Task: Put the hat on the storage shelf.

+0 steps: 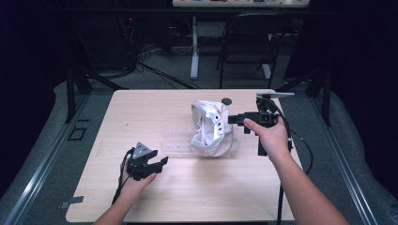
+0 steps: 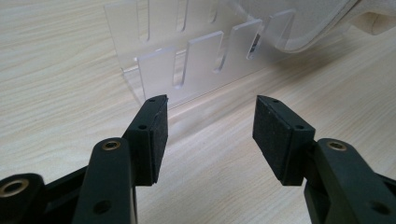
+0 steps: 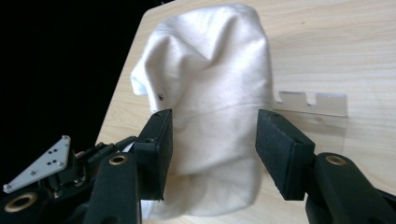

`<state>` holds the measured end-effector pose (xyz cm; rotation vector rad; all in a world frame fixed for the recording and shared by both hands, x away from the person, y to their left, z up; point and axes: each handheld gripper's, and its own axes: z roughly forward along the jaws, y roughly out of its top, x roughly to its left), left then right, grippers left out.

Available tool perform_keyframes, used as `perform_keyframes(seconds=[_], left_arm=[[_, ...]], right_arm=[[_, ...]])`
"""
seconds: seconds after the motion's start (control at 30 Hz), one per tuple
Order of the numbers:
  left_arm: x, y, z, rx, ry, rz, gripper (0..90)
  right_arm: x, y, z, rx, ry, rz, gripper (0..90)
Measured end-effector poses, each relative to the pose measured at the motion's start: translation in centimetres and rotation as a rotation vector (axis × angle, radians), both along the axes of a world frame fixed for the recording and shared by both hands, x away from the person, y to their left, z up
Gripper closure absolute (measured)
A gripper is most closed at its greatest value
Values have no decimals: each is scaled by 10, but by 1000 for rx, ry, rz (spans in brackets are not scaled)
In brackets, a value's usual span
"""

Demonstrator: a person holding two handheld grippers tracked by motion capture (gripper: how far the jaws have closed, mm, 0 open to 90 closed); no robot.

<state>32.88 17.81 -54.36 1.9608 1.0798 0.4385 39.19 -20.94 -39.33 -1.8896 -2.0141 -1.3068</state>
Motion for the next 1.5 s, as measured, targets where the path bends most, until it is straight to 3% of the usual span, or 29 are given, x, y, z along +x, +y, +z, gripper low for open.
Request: perform_keyframes(seconds=[0.43,0.7,0.83,1.2,1.5], left_arm=[[2,2,-1,-5,6,11,452],[3,3,-2,-1,12,15,450],[3,3,-2,0,10,16,449],[3,3,-3,1,15,20,449],[3,3,-4,8,17,20,449]], right_arm=[[-11,-17,-9,-59,-19,-26,458],[-23,-19,-18,-108,-72,-39,465],[-28,-24,-24,-101,-70,-45,468],[-45,-34,-51,-101,-83,-54,469],[-66,-36,-76,-138,-105,-53,468]])
